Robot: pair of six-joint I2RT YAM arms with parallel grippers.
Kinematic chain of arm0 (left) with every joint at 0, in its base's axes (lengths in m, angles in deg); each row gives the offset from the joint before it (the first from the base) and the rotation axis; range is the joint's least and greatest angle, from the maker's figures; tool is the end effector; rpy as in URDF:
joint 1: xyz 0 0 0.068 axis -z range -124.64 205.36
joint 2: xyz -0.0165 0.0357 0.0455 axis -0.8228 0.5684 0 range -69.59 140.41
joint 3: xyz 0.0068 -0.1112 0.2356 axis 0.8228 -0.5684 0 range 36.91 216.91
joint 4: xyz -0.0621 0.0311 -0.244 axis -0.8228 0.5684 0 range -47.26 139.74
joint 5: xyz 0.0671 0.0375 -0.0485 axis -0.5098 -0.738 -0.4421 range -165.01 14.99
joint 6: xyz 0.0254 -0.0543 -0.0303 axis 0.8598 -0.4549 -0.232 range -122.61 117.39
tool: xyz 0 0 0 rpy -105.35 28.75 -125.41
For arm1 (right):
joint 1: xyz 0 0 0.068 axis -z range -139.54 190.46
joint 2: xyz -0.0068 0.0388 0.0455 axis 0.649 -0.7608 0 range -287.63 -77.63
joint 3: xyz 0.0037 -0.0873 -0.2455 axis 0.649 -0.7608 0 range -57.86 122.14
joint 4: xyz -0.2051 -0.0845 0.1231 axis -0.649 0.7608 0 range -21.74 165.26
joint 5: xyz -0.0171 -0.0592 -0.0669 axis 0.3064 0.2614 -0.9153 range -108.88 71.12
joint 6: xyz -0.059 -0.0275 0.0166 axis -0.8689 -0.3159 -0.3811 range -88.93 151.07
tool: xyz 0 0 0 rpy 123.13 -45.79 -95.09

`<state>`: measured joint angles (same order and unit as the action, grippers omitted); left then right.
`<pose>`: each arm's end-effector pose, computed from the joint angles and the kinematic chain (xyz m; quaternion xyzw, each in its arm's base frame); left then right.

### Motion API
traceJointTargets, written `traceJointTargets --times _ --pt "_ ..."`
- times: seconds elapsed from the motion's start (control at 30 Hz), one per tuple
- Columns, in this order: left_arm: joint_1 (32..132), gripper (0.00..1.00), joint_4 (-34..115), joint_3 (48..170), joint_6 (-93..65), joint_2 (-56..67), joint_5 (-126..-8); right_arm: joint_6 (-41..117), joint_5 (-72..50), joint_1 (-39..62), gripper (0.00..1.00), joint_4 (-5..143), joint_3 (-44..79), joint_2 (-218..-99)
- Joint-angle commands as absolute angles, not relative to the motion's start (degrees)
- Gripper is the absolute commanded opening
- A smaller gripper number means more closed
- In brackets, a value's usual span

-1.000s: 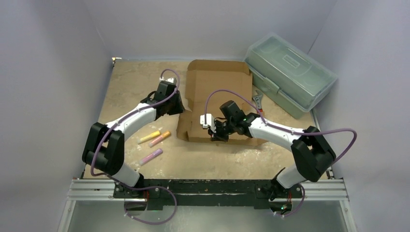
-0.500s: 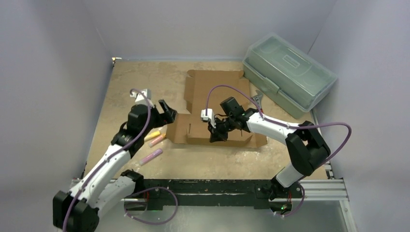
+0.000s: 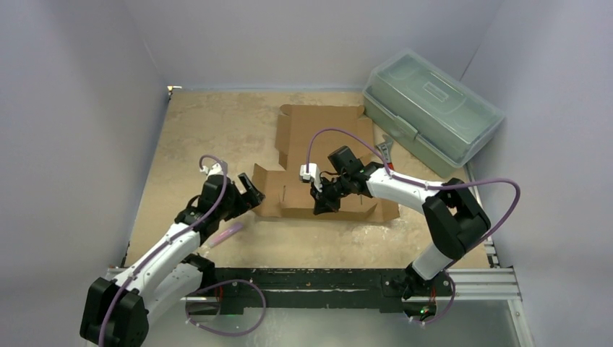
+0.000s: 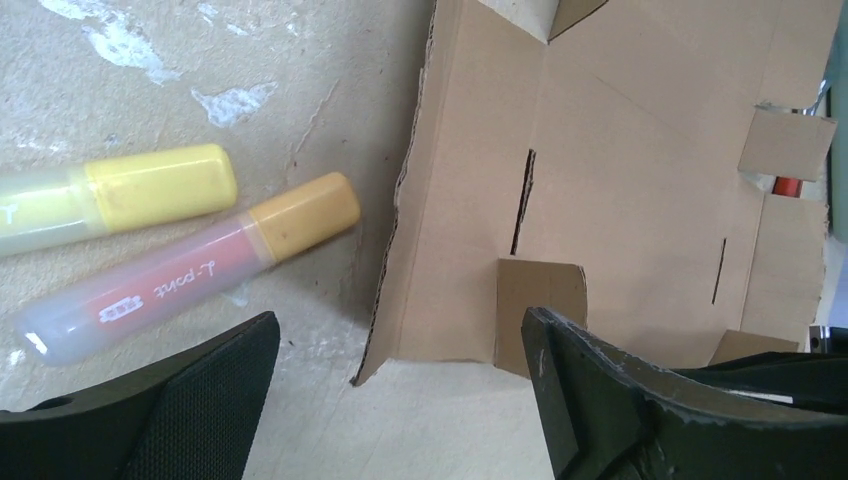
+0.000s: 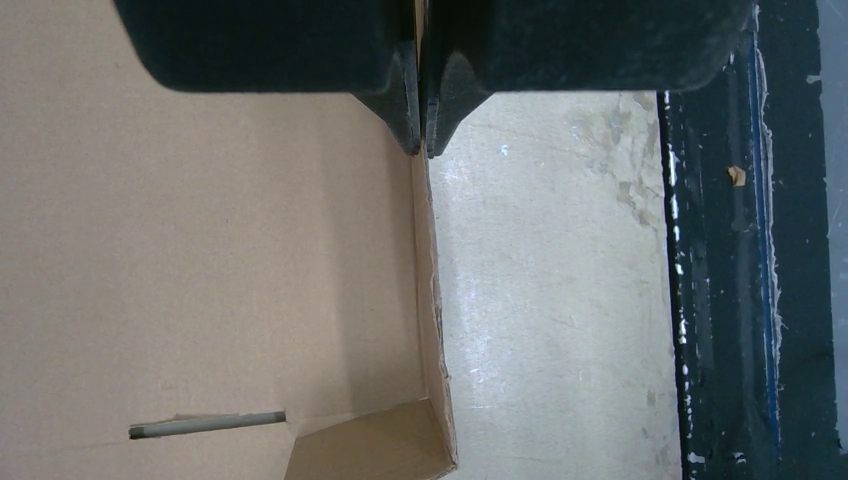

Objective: Fold the paper box
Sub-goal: Fold the paper box at the center of the board.

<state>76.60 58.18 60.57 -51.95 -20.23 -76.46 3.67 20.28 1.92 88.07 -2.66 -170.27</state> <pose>0.1791 -0.0682 0.1717 -0.2262 0.8819 -0.2295 0.3441 0.2281 0.2250 0.1712 -0.5712 0.7070 0.3458 0.2331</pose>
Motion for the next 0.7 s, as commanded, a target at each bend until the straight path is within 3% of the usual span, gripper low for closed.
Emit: traceJointTargets --times 0.0,0.17,0.43,0.67 --pt "76.31 0.91 51.09 59.55 -52.97 -16.66 -74.59 5.14 21.55 2.06 0.00 87.55 -0.82 -170.17" --pt "76.33 0.88 38.98 56.47 -52.84 -13.51 -67.44 5.32 21.30 2.09 0.00 87.27 -0.91 -170.21" --pt "76.36 0.83 33.23 54.41 -52.44 -17.85 -63.11 5.96 20.24 2.06 0.00 86.87 -0.48 -171.24" --pt "76.50 0.83 29.27 53.92 -53.96 -13.33 -59.26 6.13 19.81 1.89 0.00 87.77 1.82 -173.39"
